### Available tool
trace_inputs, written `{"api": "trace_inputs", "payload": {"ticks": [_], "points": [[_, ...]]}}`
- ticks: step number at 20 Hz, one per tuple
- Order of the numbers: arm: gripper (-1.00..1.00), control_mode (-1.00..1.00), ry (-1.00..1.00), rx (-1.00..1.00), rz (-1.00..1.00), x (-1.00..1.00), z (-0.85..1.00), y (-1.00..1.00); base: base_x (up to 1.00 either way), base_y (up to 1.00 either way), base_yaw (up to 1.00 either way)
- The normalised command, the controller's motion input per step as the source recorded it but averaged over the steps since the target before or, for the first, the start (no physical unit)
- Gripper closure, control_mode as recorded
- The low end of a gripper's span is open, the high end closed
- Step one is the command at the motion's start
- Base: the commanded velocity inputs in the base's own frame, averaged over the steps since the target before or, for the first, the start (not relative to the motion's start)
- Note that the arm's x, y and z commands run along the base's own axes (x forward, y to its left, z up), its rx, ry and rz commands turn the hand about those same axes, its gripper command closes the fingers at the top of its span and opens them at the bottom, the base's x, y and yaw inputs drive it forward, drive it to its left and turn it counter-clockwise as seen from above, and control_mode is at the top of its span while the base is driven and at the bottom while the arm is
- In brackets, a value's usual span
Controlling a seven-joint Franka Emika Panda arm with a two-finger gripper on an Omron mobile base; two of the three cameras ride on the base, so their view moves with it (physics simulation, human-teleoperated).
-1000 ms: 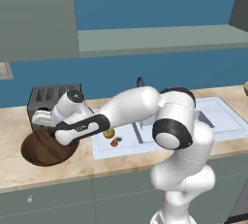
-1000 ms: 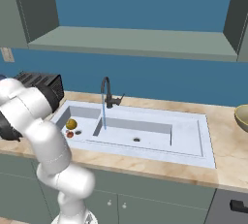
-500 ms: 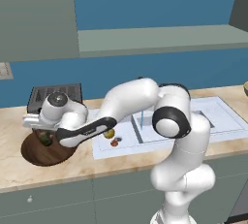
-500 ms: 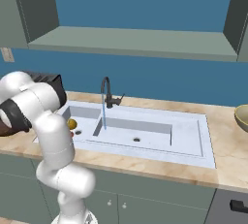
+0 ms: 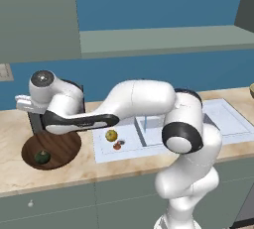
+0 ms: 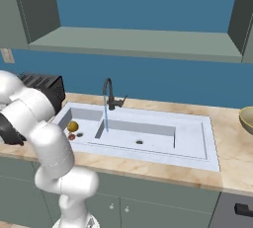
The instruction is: Pick the squashs from the sink and place them in one bowl. Place the mushroom in the other bowl. Then turn off the sink faucet.
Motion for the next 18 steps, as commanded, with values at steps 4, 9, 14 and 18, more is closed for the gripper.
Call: {"api": "trace_inputs", "payload": {"ticks": [4,9,14,18], "points": [[-1.00,-1.00,0.00,-0.07,-0.12,0.01,0.01,-1.00,0.00,0.00,0.00],[-1.00,-1.00,0.00,-0.01,-0.03,0.24,-0.35,-1.00,0.00,0.00,0.00],[-1.00,-1.00,0.00,0.00,0.00,0.32,-0.34,-1.00,0.00,0.00,0.00],[-1.00,-1.00,0.00,0.00,0.00,0.32,-0.36,-1.00,0.00,0.00,0.00]]}}
